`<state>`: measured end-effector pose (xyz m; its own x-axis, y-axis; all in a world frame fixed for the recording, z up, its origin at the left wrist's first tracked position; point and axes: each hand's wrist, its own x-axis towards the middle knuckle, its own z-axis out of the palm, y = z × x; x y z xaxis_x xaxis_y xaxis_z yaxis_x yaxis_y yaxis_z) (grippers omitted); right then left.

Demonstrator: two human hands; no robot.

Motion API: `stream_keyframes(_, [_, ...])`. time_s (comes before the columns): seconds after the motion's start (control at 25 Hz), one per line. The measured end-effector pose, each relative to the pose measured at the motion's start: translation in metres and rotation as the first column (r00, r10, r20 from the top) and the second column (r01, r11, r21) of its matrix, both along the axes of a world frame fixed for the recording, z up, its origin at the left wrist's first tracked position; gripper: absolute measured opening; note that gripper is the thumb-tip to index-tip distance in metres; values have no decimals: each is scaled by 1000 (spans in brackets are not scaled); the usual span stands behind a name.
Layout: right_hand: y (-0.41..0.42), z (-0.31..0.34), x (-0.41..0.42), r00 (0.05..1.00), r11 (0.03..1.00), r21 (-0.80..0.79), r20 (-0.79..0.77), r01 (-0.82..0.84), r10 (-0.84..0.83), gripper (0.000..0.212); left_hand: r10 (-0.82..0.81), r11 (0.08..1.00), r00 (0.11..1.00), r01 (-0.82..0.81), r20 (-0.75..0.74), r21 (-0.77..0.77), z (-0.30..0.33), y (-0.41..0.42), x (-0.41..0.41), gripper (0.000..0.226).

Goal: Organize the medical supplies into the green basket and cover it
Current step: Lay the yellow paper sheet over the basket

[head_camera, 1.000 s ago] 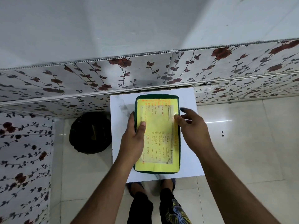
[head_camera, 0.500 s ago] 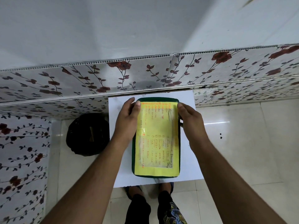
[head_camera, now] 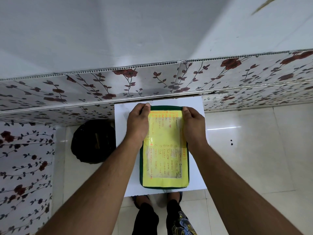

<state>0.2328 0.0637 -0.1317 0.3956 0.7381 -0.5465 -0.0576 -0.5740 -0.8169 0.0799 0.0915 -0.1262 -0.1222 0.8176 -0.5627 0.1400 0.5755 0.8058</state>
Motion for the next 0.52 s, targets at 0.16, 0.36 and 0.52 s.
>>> stream_keyframes(0.16, [-15, 9, 8, 992, 992, -23, 34, -124, 124, 35, -35, 999, 998, 36, -56, 19, 7, -15, -8, 35])
stream_keyframes(0.36, [-64, 14, 17, 942, 937, -115, 22, -331, 336, 34, -131, 990, 990, 128, -49, -57, 9, -73, -36, 22])
stream_keyframes(0.52, [-65, 14, 15, 959, 954, -111, 12, -280, 283, 27, -64, 997, 994, 60, -84, -50, 6, -75, -32, 17])
